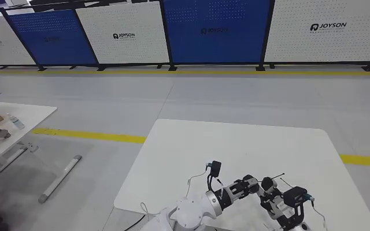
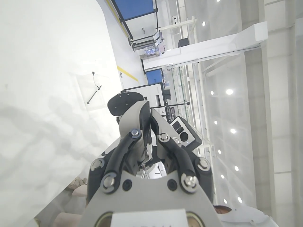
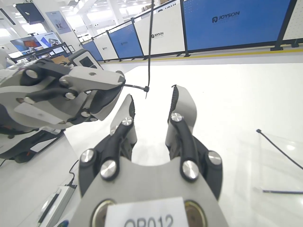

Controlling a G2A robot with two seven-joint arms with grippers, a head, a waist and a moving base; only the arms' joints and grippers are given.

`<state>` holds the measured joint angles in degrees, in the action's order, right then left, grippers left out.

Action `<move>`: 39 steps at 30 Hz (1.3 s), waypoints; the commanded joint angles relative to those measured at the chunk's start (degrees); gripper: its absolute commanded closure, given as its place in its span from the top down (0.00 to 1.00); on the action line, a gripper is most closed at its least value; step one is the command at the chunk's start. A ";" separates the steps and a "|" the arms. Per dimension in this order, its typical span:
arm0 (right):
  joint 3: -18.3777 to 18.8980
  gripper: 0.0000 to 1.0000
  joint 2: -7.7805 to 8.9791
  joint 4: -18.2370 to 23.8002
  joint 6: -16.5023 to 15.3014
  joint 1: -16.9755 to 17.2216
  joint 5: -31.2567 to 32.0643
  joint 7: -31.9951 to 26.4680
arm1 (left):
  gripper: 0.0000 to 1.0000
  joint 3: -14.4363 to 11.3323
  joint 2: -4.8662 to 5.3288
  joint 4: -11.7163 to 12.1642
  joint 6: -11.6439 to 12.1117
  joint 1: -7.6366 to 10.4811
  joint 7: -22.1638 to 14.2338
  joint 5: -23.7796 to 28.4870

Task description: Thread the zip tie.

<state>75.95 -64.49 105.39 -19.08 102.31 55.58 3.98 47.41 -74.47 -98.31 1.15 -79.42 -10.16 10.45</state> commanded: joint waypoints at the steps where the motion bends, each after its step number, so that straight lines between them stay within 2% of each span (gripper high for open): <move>1: 0.03 0.31 -0.02 0.00 -0.04 -0.02 -0.05 0.02 | 0.00 -0.15 -0.04 0.10 -0.07 0.09 0.04 -0.12; 7: 0.02 0.20 -0.11 0.01 -0.09 -0.12 -0.12 0.23 | 0.00 -0.42 -0.12 0.26 -0.09 0.29 0.10 -0.33; 20: -0.14 0.15 -0.31 -0.04 -0.07 -0.21 -0.20 0.64 | 0.00 -0.80 -0.22 0.87 0.19 0.41 0.19 -0.68; 21: -0.12 0.12 -0.32 -0.05 -0.07 -0.20 -0.24 0.66 | 0.00 -0.81 -0.22 0.88 0.17 0.42 0.21 -0.71; 23: -0.09 0.00 -0.35 -0.10 -0.13 -0.17 -0.40 0.74 | 0.00 -0.82 -0.24 0.90 0.17 0.41 0.26 -0.71; 29: 0.00 0.00 -0.41 -0.21 -0.28 -0.19 -0.69 0.66 | 0.00 -0.91 -0.28 0.94 0.50 0.42 0.21 -0.66; 39: 0.01 0.00 -0.49 -0.18 -0.24 -0.29 -0.85 -0.49 | 0.00 -1.00 -0.17 0.62 2.57 0.04 -0.49 -1.44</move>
<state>75.95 -64.98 105.20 -19.31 102.03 54.81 3.62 46.38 -74.64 -97.70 3.67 -79.35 -10.71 9.01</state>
